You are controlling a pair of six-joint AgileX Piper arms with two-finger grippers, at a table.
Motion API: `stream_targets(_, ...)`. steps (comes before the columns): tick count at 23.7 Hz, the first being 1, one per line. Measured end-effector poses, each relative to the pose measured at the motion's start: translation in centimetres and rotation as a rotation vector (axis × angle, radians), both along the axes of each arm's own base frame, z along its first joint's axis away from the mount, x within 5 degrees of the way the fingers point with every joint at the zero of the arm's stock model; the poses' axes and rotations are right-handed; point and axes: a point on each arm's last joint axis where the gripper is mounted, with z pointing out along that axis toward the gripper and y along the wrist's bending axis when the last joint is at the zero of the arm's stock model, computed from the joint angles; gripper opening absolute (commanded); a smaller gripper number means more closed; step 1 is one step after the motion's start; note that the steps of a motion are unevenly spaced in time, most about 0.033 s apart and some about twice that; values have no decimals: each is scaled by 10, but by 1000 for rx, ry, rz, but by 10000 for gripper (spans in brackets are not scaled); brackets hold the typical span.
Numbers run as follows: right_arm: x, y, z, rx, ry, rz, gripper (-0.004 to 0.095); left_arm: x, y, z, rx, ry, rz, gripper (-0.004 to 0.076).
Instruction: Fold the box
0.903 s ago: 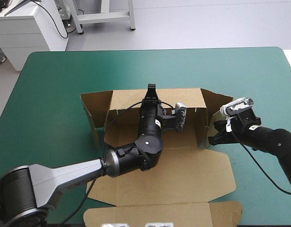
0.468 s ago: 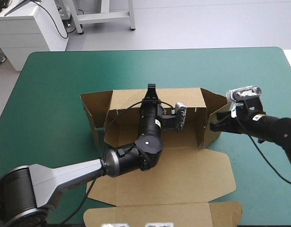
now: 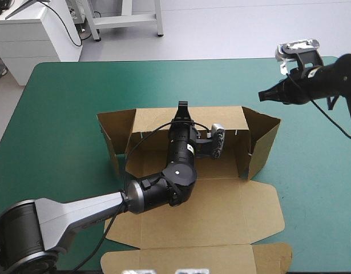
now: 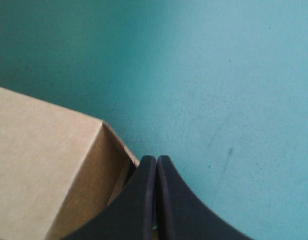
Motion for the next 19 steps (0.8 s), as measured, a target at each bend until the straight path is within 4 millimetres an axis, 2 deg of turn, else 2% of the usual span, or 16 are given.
stream_targets(5,42,0,-14,-9,44,-20,-15,0,0,0,0,0,0,-8)
stream_targets(10,73,1,-49,-12,137,-26,-15,0,0,0,0,0,0,-8)
stream_targets(11,82,3,-63,-5,175,-24,-15,0,0,0,-2,0,2,-8)
stream_targets(14,85,5,-81,19,236,-17,-16,0,0,0,-10,0,6,-8)
stream_targets(17,67,6,-106,7,326,36,-16,0,0,0,-12,0,8,-8)
stream_targets(19,52,7,-110,14,344,76,-16,0,0,0,-12,0,8,-8)
